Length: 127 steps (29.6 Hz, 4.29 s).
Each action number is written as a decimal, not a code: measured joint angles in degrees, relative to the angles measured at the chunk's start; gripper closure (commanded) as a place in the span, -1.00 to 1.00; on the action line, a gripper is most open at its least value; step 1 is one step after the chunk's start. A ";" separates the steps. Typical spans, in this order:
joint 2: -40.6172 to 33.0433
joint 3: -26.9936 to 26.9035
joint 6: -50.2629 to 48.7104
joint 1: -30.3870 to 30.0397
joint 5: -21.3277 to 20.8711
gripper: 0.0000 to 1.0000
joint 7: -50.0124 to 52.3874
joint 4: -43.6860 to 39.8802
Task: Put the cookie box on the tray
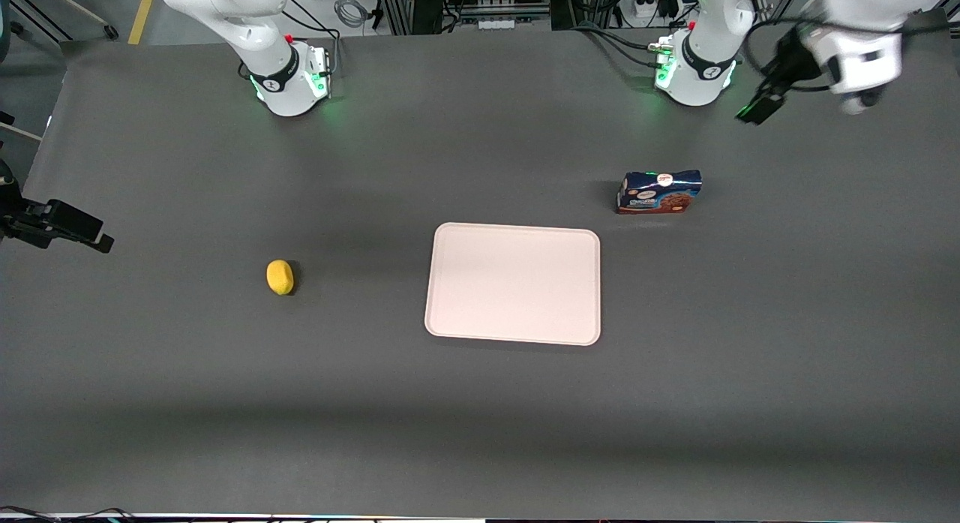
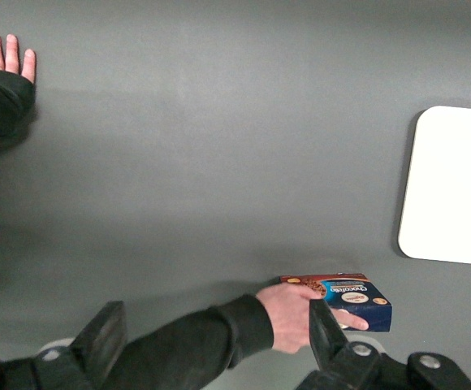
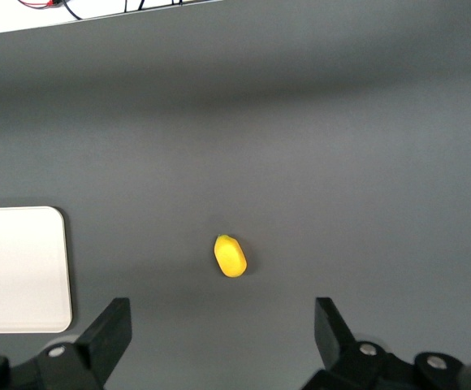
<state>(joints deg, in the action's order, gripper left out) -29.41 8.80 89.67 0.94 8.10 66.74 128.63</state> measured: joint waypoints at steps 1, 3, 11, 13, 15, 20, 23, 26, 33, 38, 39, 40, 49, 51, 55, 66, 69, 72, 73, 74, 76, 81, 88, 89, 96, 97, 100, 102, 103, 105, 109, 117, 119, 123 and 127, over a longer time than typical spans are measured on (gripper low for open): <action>-0.76 0.69 1.90 0.02 0.37 -1.00 1.05 2.14; -1.97 2.26 6.00 0.18 1.15 -1.00 3.24 6.27; -2.83 5.31 19.70 2.16 1.89 -1.00 8.64 17.14; -2.83 5.41 22.89 2.60 1.90 -1.00 8.89 19.21; -2.80 5.42 26.28 3.05 1.91 -1.00 9.39 21.25; -1.88 5.42 35.05 4.05 2.00 -1.00 12.12 25.67; -0.21 5.42 39.09 4.56 2.02 -1.00 13.60 27.00; 1.97 5.42 43.43 5.15 2.03 -1.00 14.94 28.19; 7.33 5.45 53.11 7.23 2.03 -1.00 17.98 31.41; 10.00 5.45 56.59 7.79 2.03 -1.00 18.79 32.35; 10.39 5.45 57.06 7.83 2.03 -1.00 18.88 32.48; 10.79 5.44 57.63 7.86 2.03 -1.00 18.97 32.67; 14.37 5.43 63.07 7.89 2.03 -1.00 19.37 34.59; 15.48 5.42 64.13 7.89 2.03 -1.00 19.42 34.70; 17.65 5.41 66.00 7.90 2.03 -0.55 19.50 34.72; 20.83 5.38 68.56 7.90 2.03 0.92 21.04 34.70; 20.83 5.38 68.58 7.90 2.03 0.92 21.11 34.66; 20.82 5.38 68.58 7.90 2.03 0.93 21.13 34.52; 20.83 5.38 68.59 7.90 2.03 0.93 21.12 34.47; 20.83 5.38 68.60 7.90 2.03 0.93 21.12 34.41; 20.83 5.38 68.66 7.90 2.03 0.93 21.12 34.26; 20.80 5.38 68.71 7.95 1.94 0.93 21.12 33.08; 20.33 5.39 65.46 8.06 -1.65 0.92 21.06 28.00; 20.17 5.39 63.72 8.07 -3.48 0.92 21.07 26.67; 19.81 5.31 47.72 8.09 -13.19 0.93 21.04 12.97; 19.99 5.33 45.60 8.10 -14.25 0.93 20.94 10.71; 21.34 5.56 39.93 8.22 -16.71 0.96 19.68 3.52; 22.86 6.00 37.40 8.32 -17.38 0.99 17.41 -0.91; 23.78 6.29 36.43 8.37 -17.58 0.99 15.85 -3.00; 25.90 6.86 35.12 8.46 -17.75 0.99 12.22 -6.67; 30.62 7.81 34.41 8.58 -17.88 1.00 3.69 -12.06; 40.88 9.43 34.41 8.90 -18.01 1.00 -12.81 -19.74; 43.69 9.52 34.41 9.17 -18.01 1.00 -16.53 -21.48; 50.13 10.31 34.46 9.63 -18.13 1.00 -20.27 -25.17; 57.15 11.25 34.34 10.47 -19.11 1.00 -21.33 -29.71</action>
<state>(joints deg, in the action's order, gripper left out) 27.75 20.05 124.02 11.41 -11.01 45.42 98.92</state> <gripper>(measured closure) 0.846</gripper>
